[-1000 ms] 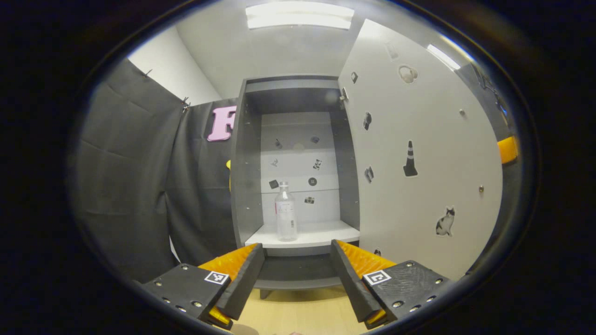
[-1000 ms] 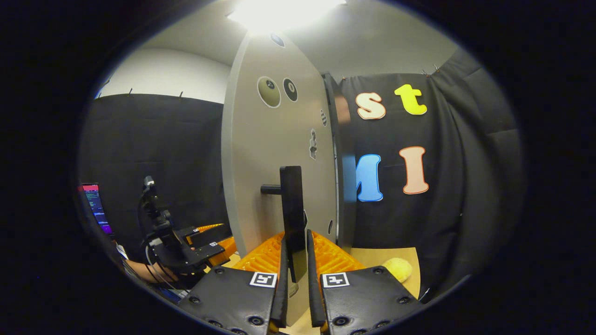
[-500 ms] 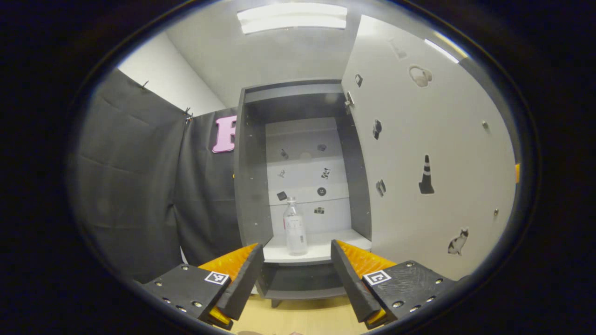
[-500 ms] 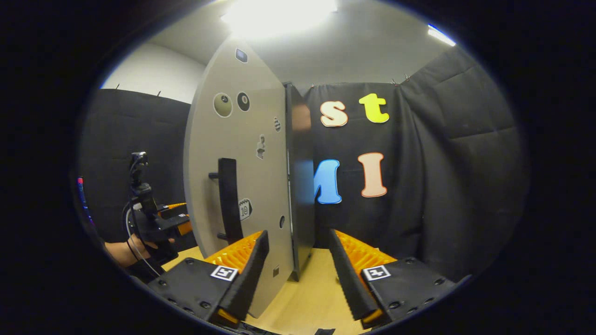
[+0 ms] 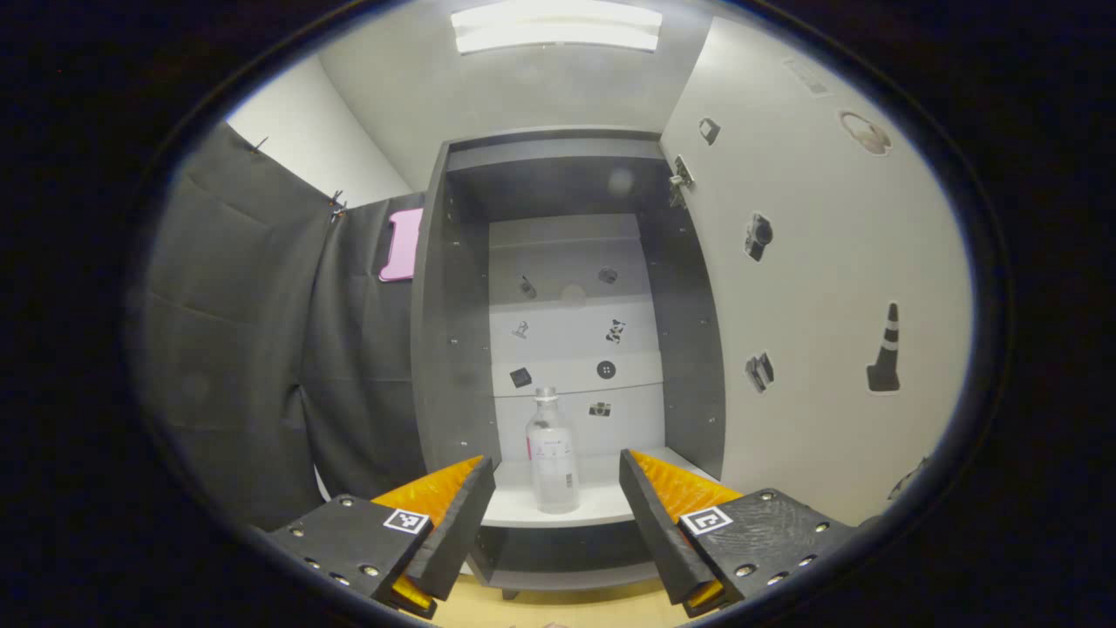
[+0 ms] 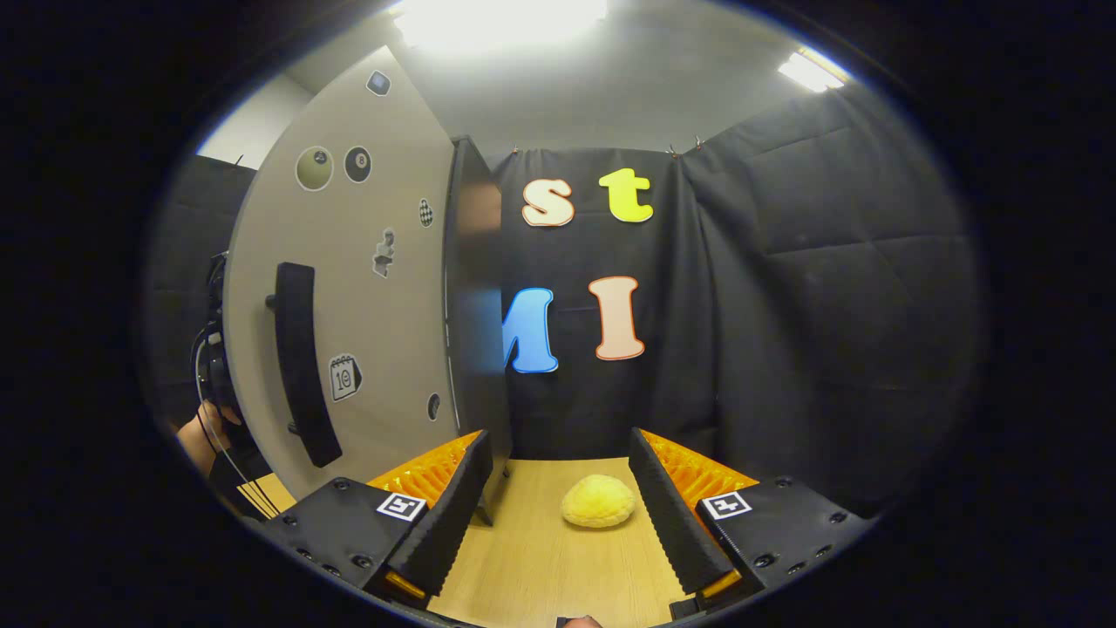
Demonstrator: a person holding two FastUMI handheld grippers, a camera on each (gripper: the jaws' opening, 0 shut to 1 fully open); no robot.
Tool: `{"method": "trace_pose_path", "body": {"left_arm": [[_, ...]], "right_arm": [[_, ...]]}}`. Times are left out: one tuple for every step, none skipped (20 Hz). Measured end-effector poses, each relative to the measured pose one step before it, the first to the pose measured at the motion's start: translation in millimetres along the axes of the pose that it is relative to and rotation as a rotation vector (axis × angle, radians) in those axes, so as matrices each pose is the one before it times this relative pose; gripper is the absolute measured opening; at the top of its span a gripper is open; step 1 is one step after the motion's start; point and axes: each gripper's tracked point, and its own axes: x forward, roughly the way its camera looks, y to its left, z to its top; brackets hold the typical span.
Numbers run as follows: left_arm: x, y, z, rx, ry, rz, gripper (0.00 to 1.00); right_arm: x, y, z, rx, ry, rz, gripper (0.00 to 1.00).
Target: Open the cabinet door with the right hand, grasp the bottle in the cabinet with the left hand and place it on the coaster, then close the cabinet door with the right hand.
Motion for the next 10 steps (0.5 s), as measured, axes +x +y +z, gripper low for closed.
{"method": "trace_pose_path", "body": {"left_arm": [[10.77,1.71,-1.2,-0.00921,0.00026,-0.00885,0.89],[9.87,1.52,-0.94,-0.00713,-0.00026,-0.00699,0.89],[9.55,2.29,-2.34,-0.0022,0.00099,-0.00599,0.89],[10.16,2.03,-2.12,0.0028,0.00034,-0.00438,0.87],[8.44,0.28,-1.75,0.00447,0.00111,-0.00493,0.87],[9.69,0.29,-4.24,0.00166,0.00358,-0.00783,0.87],[6.68,-0.88,-4.93,-0.00312,0.00554,-0.00964,0.89],[8.61,0.17,-4.79,-0.00851,0.00617,-0.00856,0.87],[10.97,1.25,-5.46,-0.00949,0.00655,-0.00623,0.87],[7.86,1.43,-4.46,-0.00772,0.00569,-0.00312,0.87]], "right_arm": [[6.78,1.52,-2.29,0.00255,0.00313,-0.01227,0.99],[3.59,-1.36,-1.47,0.00234,0.0039,-0.01315,0.99],[4.78,1.44,-2.4,-0.00031,0.00758,-0.01264,0.99],[4.22,-1.54,-1.42,-0.00109,0.00656,-0.01427,0.94],[5.25,-0.08,-1.79,-0.00173,0.00729,-0.01397,0.94],[3.44,-1.12,-0.8,0.00022,0.005,-0.01156,0.99],[4.42,2.26,-1.12,0.00166,0.00334,-0.00942,0.94],[3.36,0.44,-0.62,0.00221,0.00394,-0.00831,0.99],[5.32,1.15,-0.81,0.00042,0.00297,-0.00973,0.94],[3.49,-0.19,0.09,-0.00085,0.00226,-0.0116,0.94]]}}
